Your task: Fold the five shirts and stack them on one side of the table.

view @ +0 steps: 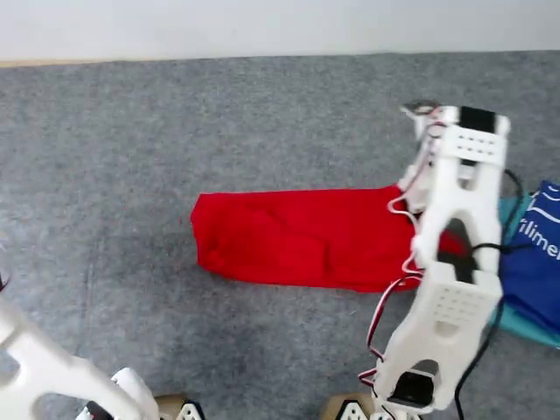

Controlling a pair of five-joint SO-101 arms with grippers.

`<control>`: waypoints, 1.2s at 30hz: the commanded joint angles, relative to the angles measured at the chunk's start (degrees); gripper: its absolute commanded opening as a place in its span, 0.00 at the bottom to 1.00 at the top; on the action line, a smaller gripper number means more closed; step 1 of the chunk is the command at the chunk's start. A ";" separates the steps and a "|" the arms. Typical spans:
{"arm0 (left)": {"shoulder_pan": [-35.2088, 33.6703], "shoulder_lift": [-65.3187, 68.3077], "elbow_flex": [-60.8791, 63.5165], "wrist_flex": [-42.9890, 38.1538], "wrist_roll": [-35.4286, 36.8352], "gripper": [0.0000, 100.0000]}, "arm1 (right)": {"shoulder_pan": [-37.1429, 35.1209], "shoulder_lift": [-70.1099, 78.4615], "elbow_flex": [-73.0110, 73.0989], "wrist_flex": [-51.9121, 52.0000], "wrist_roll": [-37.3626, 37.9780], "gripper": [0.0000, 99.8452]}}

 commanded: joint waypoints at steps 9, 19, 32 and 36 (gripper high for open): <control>-0.09 -1.49 -1.71 1.32 0.35 0.00 | -22.37 -12.09 2.81 2.42 -3.08 0.01; -0.18 -1.49 -1.71 1.32 0.35 0.00 | -39.52 -12.88 2.64 0.04 -6.95 0.01; -0.18 -3.34 7.25 0.88 0.26 0.00 | -46.46 -8.13 2.64 -12.09 -7.82 0.01; -0.18 -7.03 8.66 -1.49 0.26 0.00 | -48.40 -6.99 2.64 -14.55 -7.82 0.01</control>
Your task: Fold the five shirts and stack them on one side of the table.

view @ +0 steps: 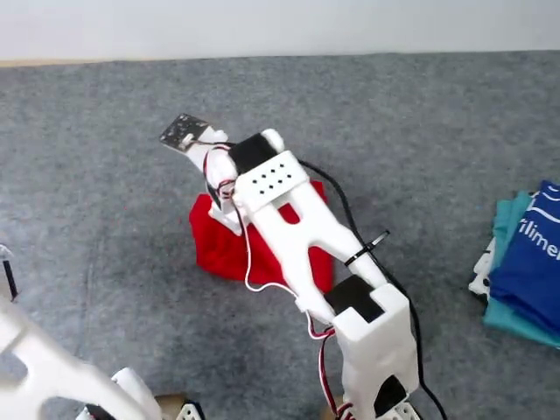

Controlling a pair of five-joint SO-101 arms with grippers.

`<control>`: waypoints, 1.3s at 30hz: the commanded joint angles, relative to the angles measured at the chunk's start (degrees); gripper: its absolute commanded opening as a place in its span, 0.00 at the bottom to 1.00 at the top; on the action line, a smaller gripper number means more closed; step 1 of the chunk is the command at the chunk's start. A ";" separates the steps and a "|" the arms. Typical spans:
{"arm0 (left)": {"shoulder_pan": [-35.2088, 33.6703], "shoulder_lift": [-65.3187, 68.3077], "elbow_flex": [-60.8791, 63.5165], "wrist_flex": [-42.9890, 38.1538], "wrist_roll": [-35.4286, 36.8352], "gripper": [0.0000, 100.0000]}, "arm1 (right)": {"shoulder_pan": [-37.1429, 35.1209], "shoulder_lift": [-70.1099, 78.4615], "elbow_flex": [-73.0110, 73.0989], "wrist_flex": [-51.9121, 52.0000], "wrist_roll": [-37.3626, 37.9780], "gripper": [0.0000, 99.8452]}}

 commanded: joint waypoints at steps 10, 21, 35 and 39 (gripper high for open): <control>-0.09 -10.99 9.01 -5.98 0.00 0.00 | -4.88 3.03 -0.44 -6.55 -0.09 0.01; 0.00 -14.86 13.67 -8.09 -0.09 0.00 | -8.22 1.54 -16.79 3.30 0.35 0.25; -0.09 -14.95 13.58 -7.74 -0.09 0.00 | 7.34 1.10 -16.70 14.99 7.74 0.02; 0.09 -14.95 13.58 -8.00 0.18 0.00 | 10.77 1.80 -9.41 14.81 9.85 0.01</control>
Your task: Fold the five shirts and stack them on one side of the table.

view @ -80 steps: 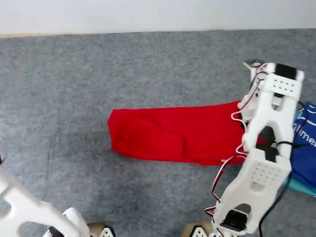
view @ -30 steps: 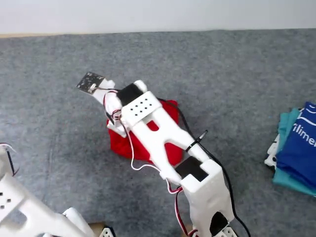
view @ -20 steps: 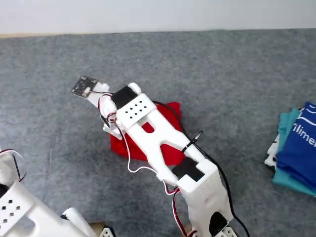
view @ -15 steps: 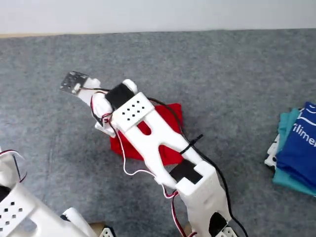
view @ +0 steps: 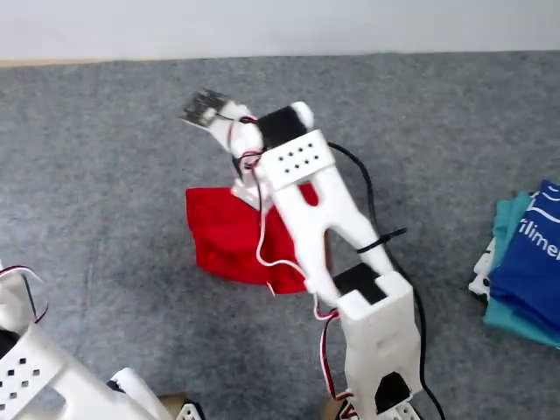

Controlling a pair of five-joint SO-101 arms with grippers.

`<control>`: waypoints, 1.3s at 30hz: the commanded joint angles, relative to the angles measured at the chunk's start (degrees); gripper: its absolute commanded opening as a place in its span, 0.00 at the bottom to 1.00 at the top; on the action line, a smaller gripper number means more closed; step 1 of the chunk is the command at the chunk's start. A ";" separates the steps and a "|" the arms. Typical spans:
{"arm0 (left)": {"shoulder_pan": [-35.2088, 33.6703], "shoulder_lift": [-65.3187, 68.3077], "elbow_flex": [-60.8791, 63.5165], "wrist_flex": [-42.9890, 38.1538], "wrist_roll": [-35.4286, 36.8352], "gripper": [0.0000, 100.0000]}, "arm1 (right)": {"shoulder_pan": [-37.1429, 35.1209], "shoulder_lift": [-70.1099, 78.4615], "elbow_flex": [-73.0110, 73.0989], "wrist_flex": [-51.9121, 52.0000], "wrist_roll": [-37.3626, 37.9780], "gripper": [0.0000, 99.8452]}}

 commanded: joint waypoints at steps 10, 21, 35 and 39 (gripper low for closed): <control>0.09 -0.79 -0.13 -1.14 0.26 0.00 | -8.22 3.21 4.31 2.33 2.90 0.01; 0.09 -0.79 -0.13 -1.14 0.26 0.00 | -15.43 -4.88 4.04 2.24 -2.55 0.01; 0.09 -0.88 2.95 -1.14 0.26 0.00 | -0.13 4.53 4.04 -0.22 2.64 0.13; 0.09 -0.88 2.95 -1.14 0.26 0.00 | -0.75 6.20 4.04 -3.21 2.55 0.13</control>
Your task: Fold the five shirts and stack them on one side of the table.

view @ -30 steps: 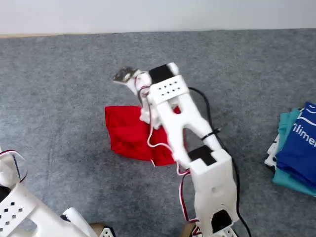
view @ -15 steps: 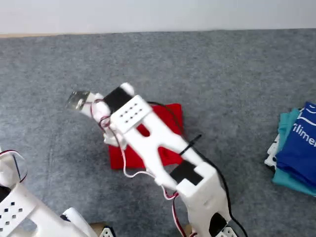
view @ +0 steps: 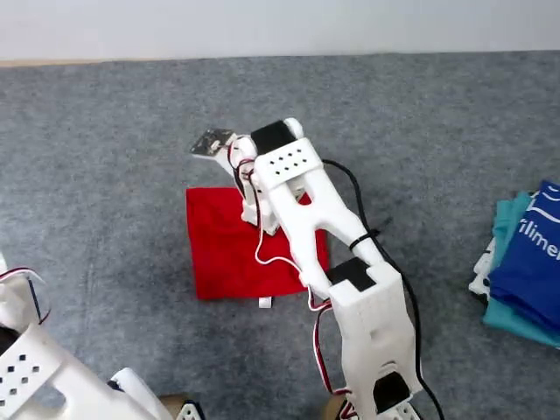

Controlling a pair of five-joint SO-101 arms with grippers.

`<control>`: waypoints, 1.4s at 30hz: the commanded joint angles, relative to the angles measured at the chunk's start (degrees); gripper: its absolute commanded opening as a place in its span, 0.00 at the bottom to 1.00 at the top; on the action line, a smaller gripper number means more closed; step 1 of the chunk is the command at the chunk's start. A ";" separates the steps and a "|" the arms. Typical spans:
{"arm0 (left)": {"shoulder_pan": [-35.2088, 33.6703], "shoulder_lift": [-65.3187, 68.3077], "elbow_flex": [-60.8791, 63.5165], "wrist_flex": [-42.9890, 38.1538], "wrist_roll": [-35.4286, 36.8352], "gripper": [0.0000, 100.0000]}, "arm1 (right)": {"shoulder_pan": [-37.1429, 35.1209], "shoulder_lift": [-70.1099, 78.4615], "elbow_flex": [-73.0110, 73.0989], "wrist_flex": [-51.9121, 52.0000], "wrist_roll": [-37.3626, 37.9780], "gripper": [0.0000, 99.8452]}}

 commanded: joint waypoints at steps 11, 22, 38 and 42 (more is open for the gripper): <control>0.09 -0.88 -0.04 -1.05 0.26 0.00 | -1.10 5.14 -0.53 -5.05 0.44 0.11; 0.09 -0.79 -0.04 -1.05 0.26 0.00 | -5.05 1.63 -3.52 -1.01 0.70 0.01; 0.09 -0.62 -0.04 -1.05 0.18 0.00 | -22.46 -2.68 -3.08 3.82 -1.85 0.02; 0.09 -0.53 -0.04 -1.23 0.18 0.00 | -22.81 -3.91 -3.08 3.91 -2.81 0.12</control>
